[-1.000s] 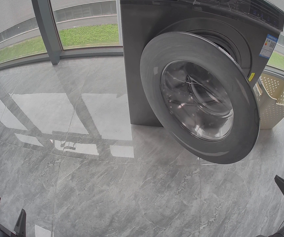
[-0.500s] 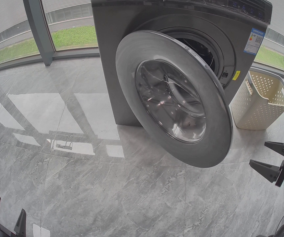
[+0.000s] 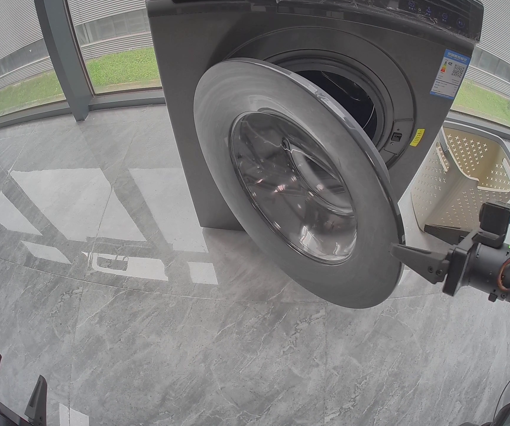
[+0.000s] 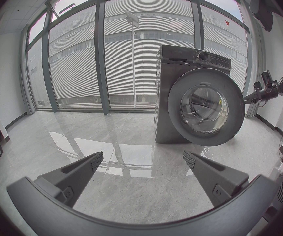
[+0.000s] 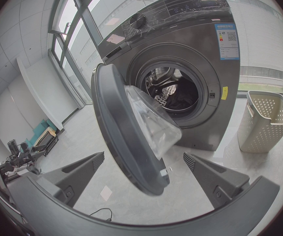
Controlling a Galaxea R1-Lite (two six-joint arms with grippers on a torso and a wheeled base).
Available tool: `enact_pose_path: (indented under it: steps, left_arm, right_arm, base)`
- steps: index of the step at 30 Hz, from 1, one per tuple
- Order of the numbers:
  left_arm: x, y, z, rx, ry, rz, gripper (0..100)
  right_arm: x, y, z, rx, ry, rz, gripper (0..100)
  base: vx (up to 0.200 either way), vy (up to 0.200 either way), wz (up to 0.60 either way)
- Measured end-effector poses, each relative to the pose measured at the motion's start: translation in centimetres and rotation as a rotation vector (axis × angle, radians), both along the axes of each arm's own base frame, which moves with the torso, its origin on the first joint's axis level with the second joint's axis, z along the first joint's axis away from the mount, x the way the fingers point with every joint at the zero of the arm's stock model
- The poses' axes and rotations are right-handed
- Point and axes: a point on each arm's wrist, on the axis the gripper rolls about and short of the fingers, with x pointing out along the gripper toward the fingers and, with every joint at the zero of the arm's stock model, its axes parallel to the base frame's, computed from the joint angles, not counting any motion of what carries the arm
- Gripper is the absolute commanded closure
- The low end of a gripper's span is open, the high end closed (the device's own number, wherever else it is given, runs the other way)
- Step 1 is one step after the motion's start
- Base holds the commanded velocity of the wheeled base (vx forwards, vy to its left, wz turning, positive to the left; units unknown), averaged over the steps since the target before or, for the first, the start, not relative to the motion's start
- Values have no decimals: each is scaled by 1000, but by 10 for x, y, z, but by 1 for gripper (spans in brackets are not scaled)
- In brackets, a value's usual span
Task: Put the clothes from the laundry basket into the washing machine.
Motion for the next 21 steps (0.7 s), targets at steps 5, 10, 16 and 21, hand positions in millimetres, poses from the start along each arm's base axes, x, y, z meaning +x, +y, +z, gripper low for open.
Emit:
enact_pose_path:
  steps: [5, 10, 16, 21]
  left_arm:
    - [0, 0, 0, -4, 0, -7, 0]
    - [0, 0, 0, -4, 0, -9, 0]
    - [0, 0, 0, -3, 1, -9, 0]
    - [0, 0, 0, -1, 1, -9, 0]
  right_arm:
    - [12, 10, -6, -20, 6, -57, 0]
    - [27, 3, -7, -39, 11, -149, 0]
    - [43, -30, -4, -63, -6, -309, 0]
    - [46, -54, -6, -86, -7, -413, 0]
  base:
    - [0, 0, 0]
    - [0, 0, 0]
    - [0, 0, 0]
    - [0, 0, 0]
